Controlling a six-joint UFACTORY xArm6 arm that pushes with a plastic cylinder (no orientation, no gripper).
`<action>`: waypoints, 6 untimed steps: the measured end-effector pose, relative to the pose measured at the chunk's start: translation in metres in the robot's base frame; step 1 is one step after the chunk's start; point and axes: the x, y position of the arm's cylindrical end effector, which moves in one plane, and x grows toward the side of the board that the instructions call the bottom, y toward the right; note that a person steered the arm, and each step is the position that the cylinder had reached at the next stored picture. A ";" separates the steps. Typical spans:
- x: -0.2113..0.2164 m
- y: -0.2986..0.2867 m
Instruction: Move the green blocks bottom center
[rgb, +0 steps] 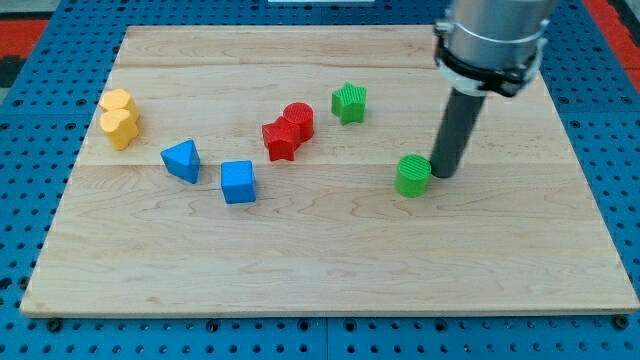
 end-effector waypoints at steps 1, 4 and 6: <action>0.047 -0.078; -0.027 0.023; -0.174 -0.032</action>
